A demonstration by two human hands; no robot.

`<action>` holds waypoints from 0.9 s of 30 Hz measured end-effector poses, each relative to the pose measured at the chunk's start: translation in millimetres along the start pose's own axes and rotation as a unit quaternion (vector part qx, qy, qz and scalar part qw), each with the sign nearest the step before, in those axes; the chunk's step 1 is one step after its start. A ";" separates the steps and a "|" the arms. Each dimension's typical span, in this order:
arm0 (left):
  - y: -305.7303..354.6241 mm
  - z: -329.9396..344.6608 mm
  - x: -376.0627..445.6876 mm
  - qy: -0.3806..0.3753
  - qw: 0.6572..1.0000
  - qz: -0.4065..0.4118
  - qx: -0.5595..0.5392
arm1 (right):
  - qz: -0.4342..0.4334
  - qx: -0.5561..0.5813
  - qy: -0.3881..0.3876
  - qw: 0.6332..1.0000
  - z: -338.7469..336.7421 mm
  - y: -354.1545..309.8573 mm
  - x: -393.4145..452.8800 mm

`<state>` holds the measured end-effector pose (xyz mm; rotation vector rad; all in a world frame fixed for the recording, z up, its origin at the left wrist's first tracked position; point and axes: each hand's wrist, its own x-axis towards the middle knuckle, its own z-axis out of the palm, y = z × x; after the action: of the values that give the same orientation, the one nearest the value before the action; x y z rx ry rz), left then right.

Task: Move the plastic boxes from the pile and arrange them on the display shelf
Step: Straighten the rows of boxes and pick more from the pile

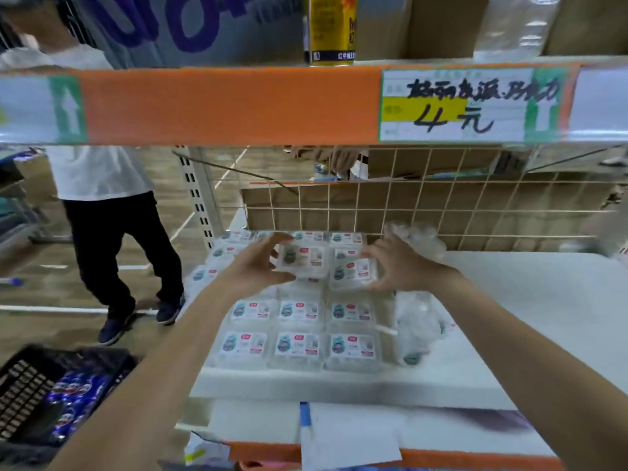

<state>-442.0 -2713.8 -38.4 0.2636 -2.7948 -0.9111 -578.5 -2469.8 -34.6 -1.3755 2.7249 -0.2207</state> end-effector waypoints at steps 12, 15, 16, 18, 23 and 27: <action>-6.4 10.0 2.3 -0.020 0.998 0.054 -0.012 | 0.035 -0.100 -0.052 0.993 10.7 -12.1 3.0; -7.6 9.8 1.3 -0.024 0.998 0.061 -0.019 | 0.038 -0.105 -0.051 0.992 12.8 -15.0 5.9; -8.1 9.5 0.9 -0.023 0.998 0.061 -0.024 | 0.039 -0.097 -0.047 0.993 13.1 -16.1 6.6; -8.2 8.9 -0.5 -0.020 0.998 0.061 -0.028 | 0.042 -0.072 -0.034 0.996 13.2 -16.8 7.9; -9.2 10.8 -3.6 -0.025 0.998 0.063 -0.017 | 0.048 -0.072 -0.036 0.996 13.2 -14.8 9.0; -7.4 11.9 -5.4 -0.039 0.997 0.064 -0.010 | 0.050 -0.079 -0.039 0.995 14.4 -13.8 9.3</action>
<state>-438.7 -2711.8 -53.0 0.0472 -2.8316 -0.9389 -571.1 -2486.6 -46.6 -1.2499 2.7873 0.0569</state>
